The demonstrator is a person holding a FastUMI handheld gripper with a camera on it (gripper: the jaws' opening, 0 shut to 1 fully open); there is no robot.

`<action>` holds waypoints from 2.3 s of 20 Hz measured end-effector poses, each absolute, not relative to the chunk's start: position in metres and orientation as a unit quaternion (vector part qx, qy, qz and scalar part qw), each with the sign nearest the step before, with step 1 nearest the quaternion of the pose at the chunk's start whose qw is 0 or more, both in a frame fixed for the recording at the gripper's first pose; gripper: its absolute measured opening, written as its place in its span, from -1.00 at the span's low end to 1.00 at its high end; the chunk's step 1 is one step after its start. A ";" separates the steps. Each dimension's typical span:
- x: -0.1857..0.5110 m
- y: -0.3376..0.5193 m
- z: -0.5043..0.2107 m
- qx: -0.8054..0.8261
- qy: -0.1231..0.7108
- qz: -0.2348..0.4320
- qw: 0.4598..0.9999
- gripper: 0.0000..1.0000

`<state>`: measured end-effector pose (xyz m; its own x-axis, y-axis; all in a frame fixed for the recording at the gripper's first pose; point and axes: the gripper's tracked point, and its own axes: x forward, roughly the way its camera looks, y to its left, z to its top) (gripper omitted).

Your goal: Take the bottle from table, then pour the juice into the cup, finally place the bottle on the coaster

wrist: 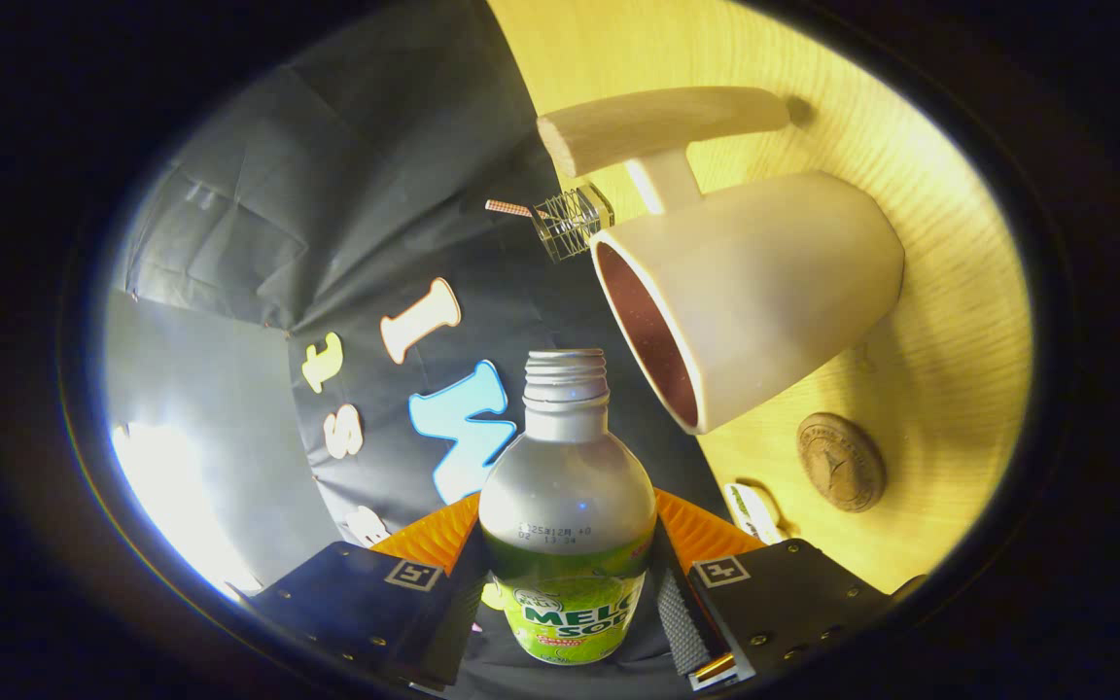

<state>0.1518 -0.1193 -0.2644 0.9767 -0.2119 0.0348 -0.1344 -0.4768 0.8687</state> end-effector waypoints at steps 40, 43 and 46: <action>0.137 -0.113 -0.167 0.420 -0.011 -0.106 0.901 0.58; 0.135 -0.108 -0.157 0.354 -0.017 -0.107 0.929 0.58; 0.135 -0.107 -0.150 0.268 -0.010 -0.120 0.956 0.58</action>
<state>0.1351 -0.1074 -0.1504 0.9708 -0.2355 -0.0445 0.2244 0.8278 0.5143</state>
